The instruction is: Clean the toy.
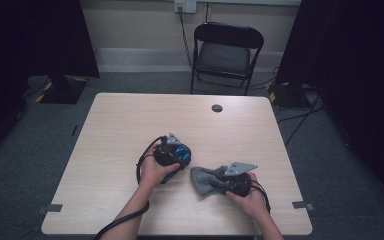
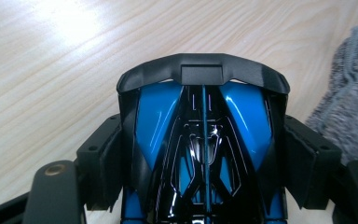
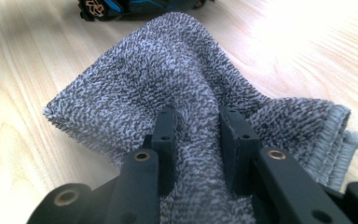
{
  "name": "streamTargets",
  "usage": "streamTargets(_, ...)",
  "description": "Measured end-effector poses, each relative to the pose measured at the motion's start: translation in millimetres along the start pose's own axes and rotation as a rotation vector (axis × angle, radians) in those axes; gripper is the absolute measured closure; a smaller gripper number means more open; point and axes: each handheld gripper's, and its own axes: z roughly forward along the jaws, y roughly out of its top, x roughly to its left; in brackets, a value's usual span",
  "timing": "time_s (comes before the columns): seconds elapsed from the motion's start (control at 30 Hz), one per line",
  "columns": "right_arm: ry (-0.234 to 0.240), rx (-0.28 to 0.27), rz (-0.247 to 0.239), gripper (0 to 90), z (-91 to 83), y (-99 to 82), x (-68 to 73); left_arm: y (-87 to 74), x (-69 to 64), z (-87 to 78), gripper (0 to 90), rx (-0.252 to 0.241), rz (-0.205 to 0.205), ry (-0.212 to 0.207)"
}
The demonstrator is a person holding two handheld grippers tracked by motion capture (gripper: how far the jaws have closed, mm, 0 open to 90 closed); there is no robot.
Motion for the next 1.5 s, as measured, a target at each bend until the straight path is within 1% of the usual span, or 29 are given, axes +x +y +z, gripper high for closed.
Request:
streamTargets(0.1,-0.003,0.001,0.001,70.4,0.1,0.1,0.3,0.5,-1.3,-6.6,25.6,-0.019,0.006,-0.004)
streamTargets(0.13,-0.004,0.0,0.0,71.0,0.1,0.2,0.3,1.2,-1.2,-8.9,25.6,-0.02,0.009,-0.012)
streamTargets(0.17,-0.005,0.0,0.001,71.5,0.2,0.2,0.4,2.1,-1.6,-12.4,25.6,-0.03,0.02,-0.008)
streamTargets(0.3,-0.015,-0.004,0.003,74.2,0.7,0.7,0.4,5.7,-4.2,-24.7,25.6,-0.083,0.007,-0.034)
streamTargets(0.33,-0.018,-0.004,0.001,75.1,0.8,0.8,0.5,6.9,-4.2,-28.0,25.6,-0.09,0.013,-0.034)
streamTargets(0.37,-0.02,-0.005,-0.001,76.0,1.1,1.0,0.8,7.9,-4.4,-31.0,25.6,-0.098,0.009,-0.04)
streamTargets(0.4,-0.021,-0.006,0.002,77.0,1.1,1.2,0.8,8.7,-4.5,-33.8,25.6,-0.104,0.005,-0.048)
streamTargets(0.47,-0.024,-0.005,0.015,78.7,1.2,2.0,0.7,10.0,-5.0,-38.3,25.6,-0.111,0.009,-0.048)
streamTargets(0.53,-0.037,-0.005,0.02,79.8,1.0,4.2,0.6,10.4,-4.7,-41.2,25.6,-0.116,0.015,-0.052)
streamTargets(0.57,-0.043,-0.002,0.016,80.0,0.9,5.5,0.8,10.3,-4.8,-42.8,25.6,-0.12,0.006,-0.061)
streamTargets(0.6,-0.053,-0.006,0.017,80.4,-0.2,8.2,0.2,10.1,-5.2,-44.0,25.6,-0.128,0.003,-0.067)
streamTargets(0.63,-0.061,-0.018,0.029,80.5,-2.4,11.1,-1.2,10.2,-5.5,-45.8,25.6,-0.129,0.009,-0.067)
streamTargets(0.7,-0.089,-0.06,0.058,80.6,-10.0,18.9,-6.3,10.6,-7.1,-50.2,25.6,-0.134,0.019,-0.073)
streamTargets(0.8,-0.153,-0.132,0.126,80.7,-25.9,34.7,-17.7,11.4,-11.8,-56.6,25.6,-0.147,0.023,-0.095)
streamTargets(0.83,-0.174,-0.148,0.137,80.8,-30.4,40.8,-21.1,11.8,-13.2,-58.3,25.6,-0.145,0.033,-0.098)
streamTargets(0.9,-0.217,-0.163,0.147,80.7,-36.8,53.7,-25.0,12.9,-20.4,-61.7,25.6,-0.152,0.051,-0.113)
streamTargets(0.97,-0.25,-0.174,0.143,80.7,-39.9,66.6,-25.8,14.2,-27.6,-64.1,25.6,-0.162,0.063,-0.131)
streamTargets(1.07,-0.266,-0.179,0.136,80.6,-38.7,83.3,-22.8,17.4,-39.5,-66.1,25.6,-0.181,0.081,-0.161)
streamTargets(1.1,-0.277,-0.18,0.13,80.6,-37.5,88.0,-21.1,18.8,-43.8,-66.1,25.6,-0.179,0.083,-0.172)
streamTargets(1.2,-0.287,-0.173,0.126,80.5,-31.8,100.0,-15.4,22.7,-53.6,-64.2,25.6,-0.177,0.11,-0.187)
streamTargets(1.23,-0.272,-0.162,0.125,80.5,-29.2,103.4,-13.5,23.7,-56.0,-63.9,25.6,-0.175,0.11,-0.189)
streamTargets(1.3,-0.279,-0.136,0.09,80.4,-24.7,108.9,-8.5,25.6,-58.3,-64.0,25.6,-0.181,0.111,-0.191)
streamTargets(1.33,-0.277,-0.13,0.081,80.4,-23.0,110.7,-6.6,26.2,-58.6,-64.2,25.5,-0.181,0.115,-0.193)
streamTargets(1.37,-0.272,-0.132,0.081,80.4,-22.0,111.8,-5.6,26.5,-59.3,-64.2,25.6,-0.18,0.111,-0.197)
streamTargets(1.4,-0.274,-0.13,0.079,80.4,-21.1,113.3,-4.3,26.6,-59.1,-64.1,25.6,-0.18,0.114,-0.188)
streamTargets(1.47,-0.249,-0.132,0.075,80.3,-20.4,114.8,-3.0,26.1,-57.4,-64.2,25.5,-0.174,0.111,-0.177)
streamTargets(1.5,-0.244,-0.12,0.066,80.3,-19.7,115.2,-1.9,25.3,-55.2,-64.3,25.6,-0.176,0.103,-0.173)
